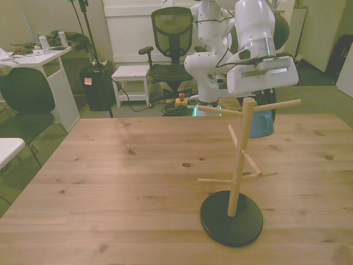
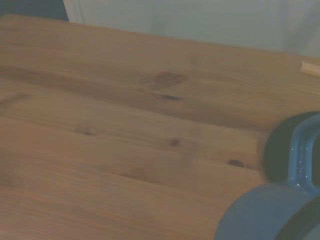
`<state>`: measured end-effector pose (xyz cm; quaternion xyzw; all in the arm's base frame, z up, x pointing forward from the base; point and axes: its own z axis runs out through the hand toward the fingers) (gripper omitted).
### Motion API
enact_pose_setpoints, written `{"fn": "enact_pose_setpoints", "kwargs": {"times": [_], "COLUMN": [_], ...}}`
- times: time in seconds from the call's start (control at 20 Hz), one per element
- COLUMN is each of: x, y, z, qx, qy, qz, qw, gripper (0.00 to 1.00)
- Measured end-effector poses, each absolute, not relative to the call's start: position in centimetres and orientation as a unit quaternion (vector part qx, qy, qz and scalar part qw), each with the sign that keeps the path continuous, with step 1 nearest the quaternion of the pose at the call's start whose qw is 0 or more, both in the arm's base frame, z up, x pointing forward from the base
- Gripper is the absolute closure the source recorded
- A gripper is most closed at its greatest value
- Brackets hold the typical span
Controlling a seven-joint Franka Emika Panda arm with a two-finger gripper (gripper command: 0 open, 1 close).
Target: Unload the mug
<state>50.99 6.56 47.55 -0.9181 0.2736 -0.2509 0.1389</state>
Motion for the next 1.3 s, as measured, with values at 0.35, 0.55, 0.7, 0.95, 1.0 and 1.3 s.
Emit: {"fn": "enact_pose_setpoints", "kwargs": {"times": [0.35, 0.55, 0.7, 0.95, 1.0, 1.3], "x": [54.4, 54.7, 54.5, 54.6, 54.8, 57.6], "y": [7.4, 7.1, 6.8, 5.7, 5.6, 5.5], "z": [43.6, 42.1, 41.6, 40.2, 39.7, 37.1], "qx": [-0.928, -0.932, -0.934, -0.932, -0.931, -0.925], "qy": [0.298, 0.308, 0.314, 0.329, 0.333, 0.356], "qz": [-0.202, -0.171, -0.157, -0.144, -0.141, -0.129], "qw": [0.099, 0.082, 0.072, 0.058, 0.054, 0.041], "gripper": [1.0, 1.0, 1.0, 1.0, 1.0, 1.0]}}
